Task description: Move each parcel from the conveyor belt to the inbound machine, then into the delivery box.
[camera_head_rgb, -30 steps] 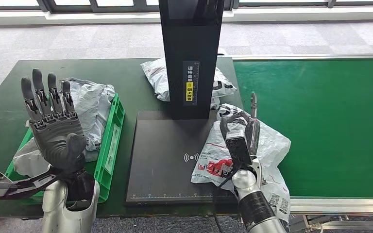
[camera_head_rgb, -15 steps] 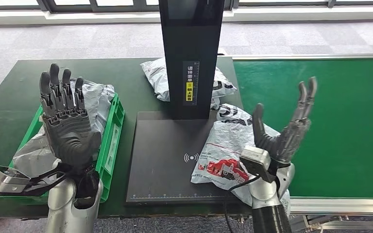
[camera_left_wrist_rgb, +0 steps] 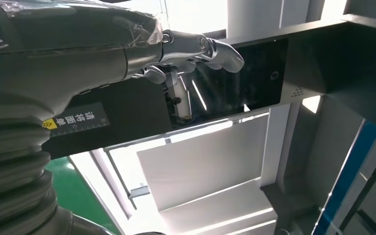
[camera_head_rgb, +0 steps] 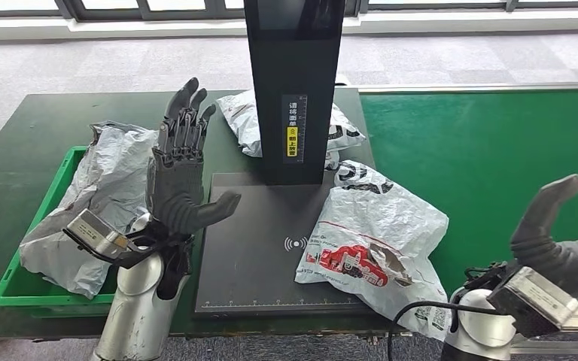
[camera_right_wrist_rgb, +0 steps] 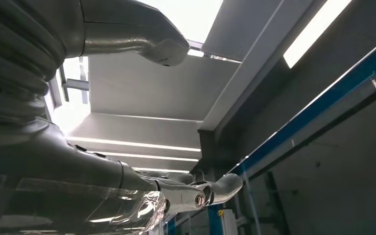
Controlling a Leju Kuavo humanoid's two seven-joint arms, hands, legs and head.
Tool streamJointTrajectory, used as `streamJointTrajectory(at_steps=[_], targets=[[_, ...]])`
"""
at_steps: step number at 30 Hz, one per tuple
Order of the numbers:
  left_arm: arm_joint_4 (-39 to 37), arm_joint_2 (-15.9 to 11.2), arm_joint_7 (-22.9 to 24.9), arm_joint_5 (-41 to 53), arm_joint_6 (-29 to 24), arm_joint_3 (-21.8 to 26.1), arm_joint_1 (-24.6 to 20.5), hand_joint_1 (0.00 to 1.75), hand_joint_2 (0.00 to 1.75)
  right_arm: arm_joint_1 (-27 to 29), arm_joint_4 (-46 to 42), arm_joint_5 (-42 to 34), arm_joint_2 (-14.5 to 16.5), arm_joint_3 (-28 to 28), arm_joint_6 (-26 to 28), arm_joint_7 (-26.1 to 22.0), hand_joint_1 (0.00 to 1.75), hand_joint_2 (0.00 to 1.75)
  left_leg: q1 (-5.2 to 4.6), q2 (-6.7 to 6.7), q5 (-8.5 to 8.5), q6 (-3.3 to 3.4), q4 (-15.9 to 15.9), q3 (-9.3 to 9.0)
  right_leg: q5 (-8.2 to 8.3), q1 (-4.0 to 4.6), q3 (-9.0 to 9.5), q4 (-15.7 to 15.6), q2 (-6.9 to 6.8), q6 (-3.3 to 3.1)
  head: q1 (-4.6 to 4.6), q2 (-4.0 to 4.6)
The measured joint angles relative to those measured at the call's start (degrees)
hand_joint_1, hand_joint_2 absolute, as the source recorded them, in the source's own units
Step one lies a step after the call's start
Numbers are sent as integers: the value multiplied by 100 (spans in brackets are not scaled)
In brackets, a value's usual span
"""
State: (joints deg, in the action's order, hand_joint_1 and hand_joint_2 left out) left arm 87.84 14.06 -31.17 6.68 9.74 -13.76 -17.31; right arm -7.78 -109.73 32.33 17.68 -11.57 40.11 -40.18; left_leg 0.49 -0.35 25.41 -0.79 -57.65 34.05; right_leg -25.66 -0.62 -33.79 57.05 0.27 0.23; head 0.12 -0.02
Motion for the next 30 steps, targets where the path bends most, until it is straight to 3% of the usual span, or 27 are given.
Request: streamJointTrajectory(at_steps=[4,10,25,30], targets=[[-608,41,332,851,-297,-186,-306,0,175,19,-103,-157,0,-125,-1,1,0,175,0,-8,-1,2,0,0,-2,0,5,0,-8,0,0,0],[-2058,237,239,1481,-709,-550,-857,0,175,27,-136,-162,-2,-195,-2,1,0,175,-1,5,-2,5,-1,-1,5,-4,7,-1,5,6,1,0],[-3202,425,475,2065,-703,-981,-1166,0,175,32,-137,-159,-4,-266,-2,1,0,175,-1,-2,-1,5,-1,1,3,-3,7,0,-1,6,1,0],[-3872,610,522,2489,-972,-1592,-1259,0,175,25,-135,-181,-7,-365,-2,1,0,175,-3,-13,-1,7,-1,3,2,-6,12,-2,-12,8,2,0]])
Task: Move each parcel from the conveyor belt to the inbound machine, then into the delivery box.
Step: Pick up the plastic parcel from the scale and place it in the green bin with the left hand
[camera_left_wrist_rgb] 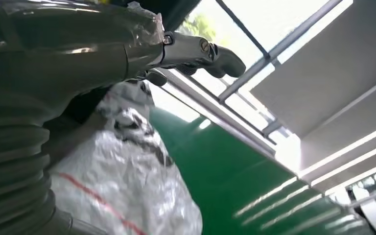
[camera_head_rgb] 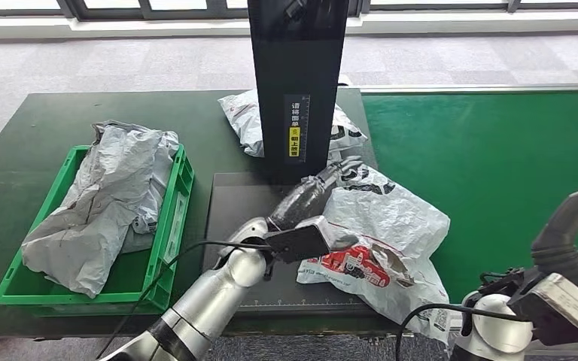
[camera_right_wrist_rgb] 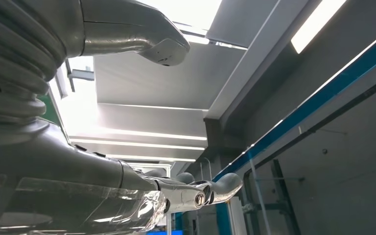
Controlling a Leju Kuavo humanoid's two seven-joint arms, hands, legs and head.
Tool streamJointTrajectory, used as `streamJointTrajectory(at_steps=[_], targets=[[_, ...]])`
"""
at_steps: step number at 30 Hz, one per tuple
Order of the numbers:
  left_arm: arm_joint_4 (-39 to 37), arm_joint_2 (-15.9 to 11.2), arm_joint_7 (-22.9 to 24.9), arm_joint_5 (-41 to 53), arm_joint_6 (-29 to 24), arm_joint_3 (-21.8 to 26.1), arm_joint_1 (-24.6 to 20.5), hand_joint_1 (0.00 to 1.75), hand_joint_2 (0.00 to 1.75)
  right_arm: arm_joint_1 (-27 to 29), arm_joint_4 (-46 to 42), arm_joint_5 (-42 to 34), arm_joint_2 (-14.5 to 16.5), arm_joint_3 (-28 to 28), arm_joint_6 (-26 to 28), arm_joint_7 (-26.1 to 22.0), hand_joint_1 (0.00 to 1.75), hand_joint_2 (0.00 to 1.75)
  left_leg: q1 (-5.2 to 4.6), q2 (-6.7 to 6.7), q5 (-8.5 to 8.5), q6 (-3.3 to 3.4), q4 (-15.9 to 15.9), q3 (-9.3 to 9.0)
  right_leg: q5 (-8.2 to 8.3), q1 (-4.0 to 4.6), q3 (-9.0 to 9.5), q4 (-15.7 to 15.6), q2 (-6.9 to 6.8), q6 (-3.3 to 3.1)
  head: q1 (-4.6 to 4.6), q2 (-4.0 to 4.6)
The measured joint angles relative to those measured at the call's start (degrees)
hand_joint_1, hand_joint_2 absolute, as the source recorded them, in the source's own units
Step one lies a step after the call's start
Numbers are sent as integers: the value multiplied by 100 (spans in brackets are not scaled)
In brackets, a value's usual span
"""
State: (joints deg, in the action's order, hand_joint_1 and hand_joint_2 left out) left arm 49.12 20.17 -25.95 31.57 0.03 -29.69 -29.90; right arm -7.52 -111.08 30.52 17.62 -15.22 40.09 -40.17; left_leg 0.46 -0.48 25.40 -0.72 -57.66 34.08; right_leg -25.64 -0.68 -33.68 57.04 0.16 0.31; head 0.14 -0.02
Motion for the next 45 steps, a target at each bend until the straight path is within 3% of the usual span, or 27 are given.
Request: streamJointTrajectory(at_steps=[5,9,23,34,45], targets=[[-544,92,122,-75,-350,-805,-102,0,175,2,0,-35,-1,-103,0,0,0,175,-6,4,2,3,0,0,0,-5,-4,-1,4,0,-1,0],[-785,111,149,-75,-395,-1159,-161,0,175,3,0,-44,-2,-127,0,0,0,175,-6,6,2,3,0,0,0,-3,-5,0,5,0,-1,0],[-1082,116,224,64,-363,-1463,-261,0,175,3,0,-45,-2,-224,0,0,0,175,-6,5,2,3,1,0,-1,-5,-4,2,5,0,-2,0],[-1343,122,444,449,-298,-2257,-201,0,175,8,0,-42,-2,-410,0,2,0,175,-7,5,3,4,1,1,-3,-6,-6,2,4,3,-1,0],[-1438,123,455,449,-303,-2413,-195,0,175,9,0,-42,-2,-417,0,2,0,175,-7,5,2,4,1,1,-2,-7,-4,2,4,3,-1,0]])
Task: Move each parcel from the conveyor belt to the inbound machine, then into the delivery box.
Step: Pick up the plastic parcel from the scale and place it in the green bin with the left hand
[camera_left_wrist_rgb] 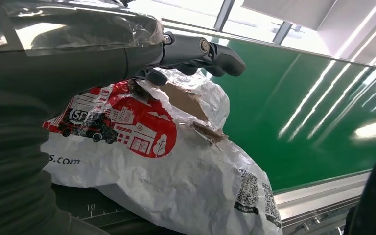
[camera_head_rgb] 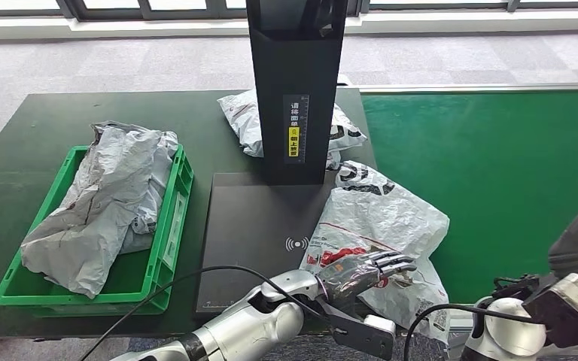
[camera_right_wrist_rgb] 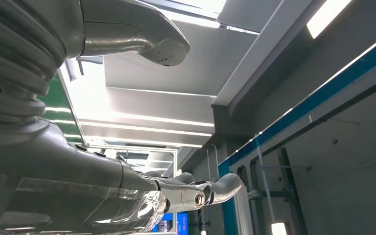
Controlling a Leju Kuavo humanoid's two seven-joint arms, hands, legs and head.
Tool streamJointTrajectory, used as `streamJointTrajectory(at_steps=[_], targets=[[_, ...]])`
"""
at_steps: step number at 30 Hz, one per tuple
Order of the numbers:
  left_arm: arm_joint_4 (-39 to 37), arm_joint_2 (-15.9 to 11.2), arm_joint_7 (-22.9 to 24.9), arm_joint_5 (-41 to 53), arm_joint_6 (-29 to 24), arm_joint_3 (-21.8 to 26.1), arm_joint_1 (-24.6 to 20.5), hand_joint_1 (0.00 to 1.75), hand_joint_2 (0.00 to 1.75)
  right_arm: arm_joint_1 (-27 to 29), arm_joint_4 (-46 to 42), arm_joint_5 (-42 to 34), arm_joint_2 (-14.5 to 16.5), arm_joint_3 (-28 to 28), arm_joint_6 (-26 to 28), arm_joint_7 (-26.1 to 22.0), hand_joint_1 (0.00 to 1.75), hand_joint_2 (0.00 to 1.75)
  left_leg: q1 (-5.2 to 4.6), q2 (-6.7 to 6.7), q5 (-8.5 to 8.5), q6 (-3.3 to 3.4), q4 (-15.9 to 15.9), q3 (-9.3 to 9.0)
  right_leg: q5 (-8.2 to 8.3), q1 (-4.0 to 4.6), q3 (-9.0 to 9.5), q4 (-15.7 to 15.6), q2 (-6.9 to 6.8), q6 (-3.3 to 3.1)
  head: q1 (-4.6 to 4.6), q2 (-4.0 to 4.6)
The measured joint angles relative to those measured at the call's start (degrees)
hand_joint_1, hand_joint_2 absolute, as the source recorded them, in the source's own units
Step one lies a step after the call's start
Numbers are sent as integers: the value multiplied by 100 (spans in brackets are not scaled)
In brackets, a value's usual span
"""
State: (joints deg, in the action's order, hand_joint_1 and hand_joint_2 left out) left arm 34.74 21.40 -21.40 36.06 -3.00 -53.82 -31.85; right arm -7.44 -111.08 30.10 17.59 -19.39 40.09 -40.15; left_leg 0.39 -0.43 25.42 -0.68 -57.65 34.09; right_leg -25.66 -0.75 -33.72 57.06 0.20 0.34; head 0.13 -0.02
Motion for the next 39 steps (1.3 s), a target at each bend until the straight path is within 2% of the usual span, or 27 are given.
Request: streamJointTrajectory(at_steps=[5,12,18,24,25,28,29,39], targets=[[-71,0,308,147,-151,-190,2,0,175,0,0,10,0,0,0,0,0,175,0,0,0,0,0,0,0,0,0,0,0,0,0,0],[-350,0,1290,672,-731,-601,-20,0,175,1,0,8,0,0,0,0,0,175,0,0,0,0,0,0,0,0,0,0,0,0,0,0],[-672,8,2880,1828,-1293,-1265,-166,0,175,-2,14,11,0,0,-1,-2,0,175,0,-2,0,0,0,0,0,1,4,0,-3,0,-1,0],[-838,25,3264,2195,-1408,-1687,-236,0,175,-6,37,10,0,0,-4,-2,0,175,0,4,4,7,1,-4,1,1,6,-1,1,1,-1,0],[-849,26,3279,2210,-1412,-1709,-240,39,175,-6,41,10,0,0,-4,-2,0,175,0,4,3,7,1,-4,3,1,6,-2,1,2,-1,0],[-875,28,3314,2269,-1417,-1762,-250,170,175,-6,55,10,0,0,-4,-2,0,175,0,6,-5,8,1,-4,10,1,7,-1,2,5,0,0],[-885,28,3329,2307,-1413,-1789,-251,175,175,-6,58,10,0,0,-4,-2,0,175,0,6,-9,9,1,-4,12,1,8,-1,2,6,-1,0],[-981,28,3391,2645,-1466,-1971,-213,175,175,-8,98,4,0,0,-4,-2,0,175,-4,13,-41,25,3,29,56,-5,-26,-3,9,20,-1,0]])
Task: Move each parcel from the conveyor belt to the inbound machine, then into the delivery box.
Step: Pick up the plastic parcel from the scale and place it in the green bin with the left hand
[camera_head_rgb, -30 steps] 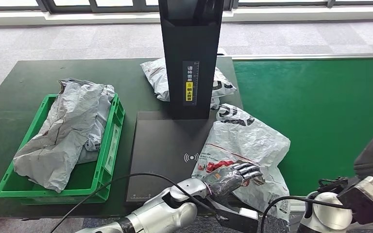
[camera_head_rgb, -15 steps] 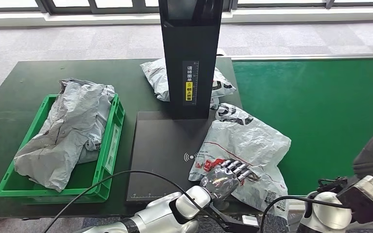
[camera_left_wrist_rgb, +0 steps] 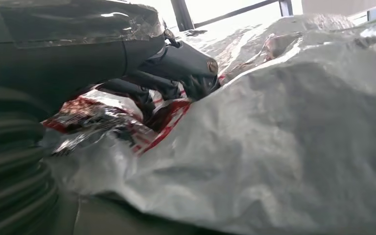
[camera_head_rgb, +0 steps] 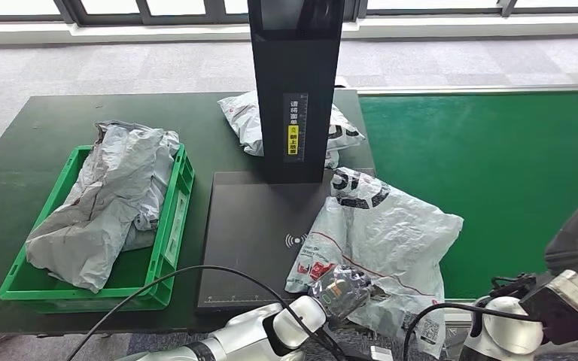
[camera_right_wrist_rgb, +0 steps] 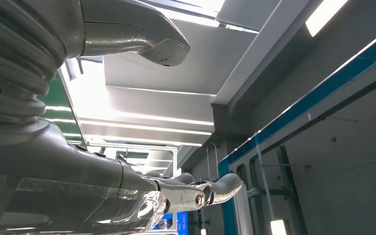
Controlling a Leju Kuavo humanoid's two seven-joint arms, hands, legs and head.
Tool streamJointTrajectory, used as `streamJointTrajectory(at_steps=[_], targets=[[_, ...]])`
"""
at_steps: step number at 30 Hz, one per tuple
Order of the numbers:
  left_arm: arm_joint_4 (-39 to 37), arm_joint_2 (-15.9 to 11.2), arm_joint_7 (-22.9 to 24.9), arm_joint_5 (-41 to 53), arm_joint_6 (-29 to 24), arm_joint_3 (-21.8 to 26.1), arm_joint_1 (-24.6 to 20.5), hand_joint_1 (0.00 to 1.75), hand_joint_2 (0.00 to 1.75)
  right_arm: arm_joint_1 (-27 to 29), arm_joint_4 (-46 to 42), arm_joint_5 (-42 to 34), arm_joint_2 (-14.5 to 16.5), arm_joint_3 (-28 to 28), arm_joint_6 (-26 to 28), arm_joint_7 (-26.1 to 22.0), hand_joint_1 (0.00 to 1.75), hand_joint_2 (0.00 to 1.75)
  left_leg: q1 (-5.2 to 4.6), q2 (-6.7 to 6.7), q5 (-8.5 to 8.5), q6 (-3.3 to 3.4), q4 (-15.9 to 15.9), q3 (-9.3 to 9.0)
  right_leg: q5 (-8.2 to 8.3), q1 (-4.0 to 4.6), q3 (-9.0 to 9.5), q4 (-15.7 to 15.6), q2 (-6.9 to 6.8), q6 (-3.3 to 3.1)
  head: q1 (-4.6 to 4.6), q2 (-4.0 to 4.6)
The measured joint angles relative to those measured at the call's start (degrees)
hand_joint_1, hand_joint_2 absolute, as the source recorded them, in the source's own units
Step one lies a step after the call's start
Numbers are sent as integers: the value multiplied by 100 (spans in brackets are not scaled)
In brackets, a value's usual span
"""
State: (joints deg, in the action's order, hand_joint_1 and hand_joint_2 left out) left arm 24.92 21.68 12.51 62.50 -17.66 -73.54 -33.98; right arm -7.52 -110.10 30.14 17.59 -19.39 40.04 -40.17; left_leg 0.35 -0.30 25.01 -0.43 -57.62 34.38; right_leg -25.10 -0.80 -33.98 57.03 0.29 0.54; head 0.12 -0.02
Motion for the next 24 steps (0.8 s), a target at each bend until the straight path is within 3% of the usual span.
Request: streamJointTrajectory(at_steps=[7,13,17,22,24], targets=[[-24,0,-30,59,-119,5,2,175,175,0,11,-13,0,0,0,0,0,175,-1,2,-38,16,0,38,42,0,-42,0,1,-6,-1,0],[-15,0,-818,-292,-609,454,-23,175,175,2,11,-16,0,0,0,0,0,175,-1,-1,-63,-1,0,45,47,0,-50,3,-3,-7,1,0],[-2,-3,-1058,-416,-699,773,-28,175,175,2,11,-20,0,0,0,0,0,175,-1,-2,-62,-2,-1,47,45,0,-50,4,-5,-9,1,0],[464,-125,-1722,-781,-1944,1416,6,175,175,5,11,-51,0,0,0,0,0,175,-1,-3,-55,-7,-1,55,38,0,-58,4,-4,-10,1,0],[1065,-273,-1923,-722,-2088,1860,97,175,175,8,11,-56,0,0,0,0,0,175,-1,-2,-50,-11,-1,54,33,0,-60,5,-3,-12,1,0]])
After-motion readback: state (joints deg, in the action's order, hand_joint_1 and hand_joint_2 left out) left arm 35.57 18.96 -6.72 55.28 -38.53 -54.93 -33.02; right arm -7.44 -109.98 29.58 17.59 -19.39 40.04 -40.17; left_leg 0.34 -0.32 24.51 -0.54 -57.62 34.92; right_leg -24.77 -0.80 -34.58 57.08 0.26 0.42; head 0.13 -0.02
